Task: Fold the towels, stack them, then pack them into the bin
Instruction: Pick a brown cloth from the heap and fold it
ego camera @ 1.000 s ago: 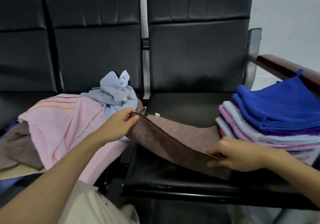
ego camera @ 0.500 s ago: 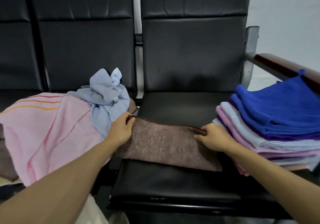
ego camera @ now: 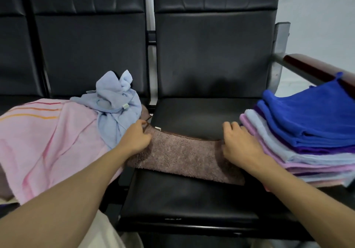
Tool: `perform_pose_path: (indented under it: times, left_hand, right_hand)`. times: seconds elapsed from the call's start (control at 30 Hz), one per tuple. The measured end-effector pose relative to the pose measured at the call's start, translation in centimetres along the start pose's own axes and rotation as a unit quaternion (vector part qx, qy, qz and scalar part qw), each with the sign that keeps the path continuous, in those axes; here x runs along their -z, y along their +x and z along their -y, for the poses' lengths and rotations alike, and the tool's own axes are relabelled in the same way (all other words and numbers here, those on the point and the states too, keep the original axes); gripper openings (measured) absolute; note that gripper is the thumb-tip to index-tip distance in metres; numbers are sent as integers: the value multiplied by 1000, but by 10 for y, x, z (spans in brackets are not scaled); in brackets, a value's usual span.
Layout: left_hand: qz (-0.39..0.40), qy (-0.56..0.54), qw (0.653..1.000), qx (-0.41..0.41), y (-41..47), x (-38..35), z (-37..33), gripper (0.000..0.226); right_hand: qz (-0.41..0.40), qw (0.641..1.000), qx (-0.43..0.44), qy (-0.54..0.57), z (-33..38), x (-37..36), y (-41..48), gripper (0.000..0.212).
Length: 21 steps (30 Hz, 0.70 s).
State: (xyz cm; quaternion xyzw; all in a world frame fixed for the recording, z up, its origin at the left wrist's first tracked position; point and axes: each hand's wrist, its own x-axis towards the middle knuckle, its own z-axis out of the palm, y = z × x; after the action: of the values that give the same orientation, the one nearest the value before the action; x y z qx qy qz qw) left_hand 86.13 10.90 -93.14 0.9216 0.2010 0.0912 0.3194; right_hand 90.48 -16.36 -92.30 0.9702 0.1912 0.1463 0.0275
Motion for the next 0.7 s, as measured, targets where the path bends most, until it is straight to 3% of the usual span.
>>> perform_pose_path:
  times: [0.07,0.1,0.17,0.23,0.33,0.4,0.5,0.7]
  left_hand:
    - [39,33,999,-13,-3,5,8,56]
    - [78,41,996,-17,-6,7,10,59]
    - [171,66,982,-38,-10,10,13,69]
    - [205,85,973,-70,-8,11,16,74]
    - [149,38,986,-61,-6,13,17,64]
    - [116,-53,992,-20,-6,15,17,50]
    - [156,-179,971,36,-13,24,10,40]
    - [136,-198,970,35,-22,44,-9,40]
  right_hand:
    - [-34,995,90,8,9,4,-9,36]
    - [2,989,138,58,13,5,-13,46]
    - [161,953,223,130,23,4,-17,77]
    - [281,913,253,153,28,-4,-20,89]
    - [301,909,242,154,28,-20,-28,59]
    - [290,912,234,169,29,-23,-32,51]
    - [311,900,216,213,29,-18,-31,45]
    - [327,894,230,203,46,-9,-26,46]
